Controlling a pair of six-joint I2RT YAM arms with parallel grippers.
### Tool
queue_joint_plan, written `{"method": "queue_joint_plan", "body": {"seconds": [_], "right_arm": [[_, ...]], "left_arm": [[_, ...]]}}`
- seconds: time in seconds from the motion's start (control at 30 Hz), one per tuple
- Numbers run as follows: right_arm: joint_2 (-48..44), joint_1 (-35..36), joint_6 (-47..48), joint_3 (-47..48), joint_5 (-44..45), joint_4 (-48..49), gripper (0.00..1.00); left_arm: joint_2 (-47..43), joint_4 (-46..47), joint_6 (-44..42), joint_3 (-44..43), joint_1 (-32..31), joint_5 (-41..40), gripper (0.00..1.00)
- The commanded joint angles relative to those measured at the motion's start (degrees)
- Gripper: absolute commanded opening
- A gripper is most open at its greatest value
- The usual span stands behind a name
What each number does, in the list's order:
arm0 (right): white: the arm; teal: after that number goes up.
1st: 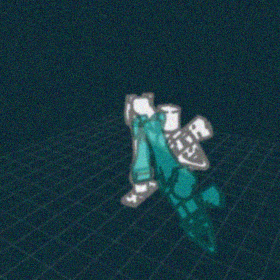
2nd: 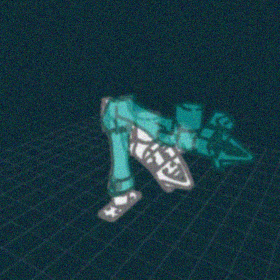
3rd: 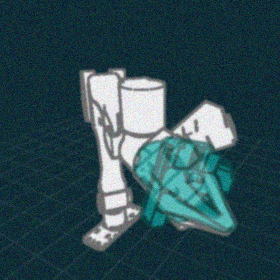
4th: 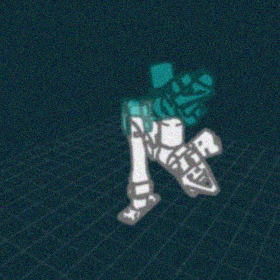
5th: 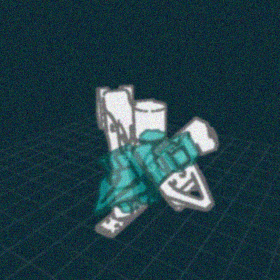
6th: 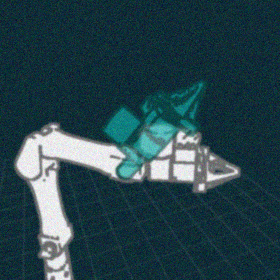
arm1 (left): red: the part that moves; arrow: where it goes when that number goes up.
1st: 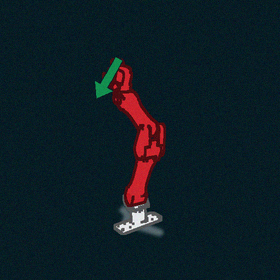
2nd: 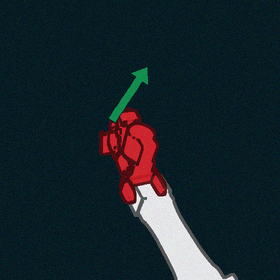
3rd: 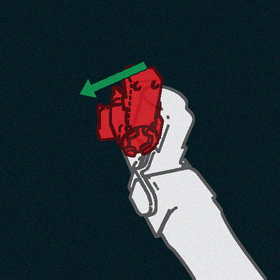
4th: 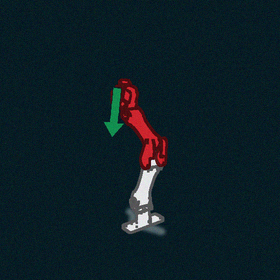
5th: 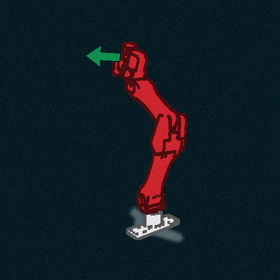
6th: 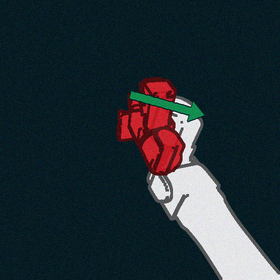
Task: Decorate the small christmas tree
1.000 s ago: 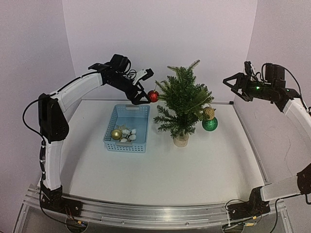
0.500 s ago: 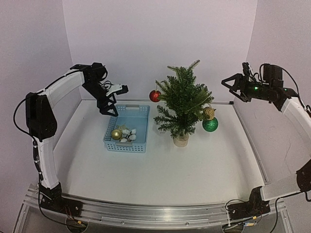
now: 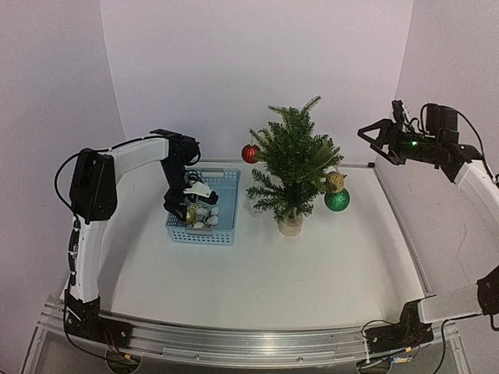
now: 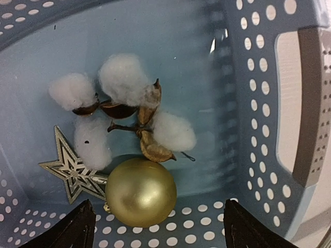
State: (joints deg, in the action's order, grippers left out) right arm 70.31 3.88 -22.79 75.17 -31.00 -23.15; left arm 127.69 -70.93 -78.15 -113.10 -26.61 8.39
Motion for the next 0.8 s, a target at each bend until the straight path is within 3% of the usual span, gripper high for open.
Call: {"method": "queue_joint_plan", "body": {"seconds": [0.0,0.23,0.77], "right_arm": [[-2.3,-0.2,-0.4,-0.9,0.3,2.1,0.82],[-1.5,-0.2,-0.2,-0.3,0.1,2.2,0.82],[-1.9,-0.1,-0.2,-0.8,0.0,2.3,0.82]], "left_arm": [[0.6,1.1,-5.0,-0.4,0.8,-4.2,0.83],[1.1,4.8,-5.1,2.8,0.4,-7.1,0.72],[3.4,9.7,-5.6,3.3,-0.4,-13.4,0.69]]}}
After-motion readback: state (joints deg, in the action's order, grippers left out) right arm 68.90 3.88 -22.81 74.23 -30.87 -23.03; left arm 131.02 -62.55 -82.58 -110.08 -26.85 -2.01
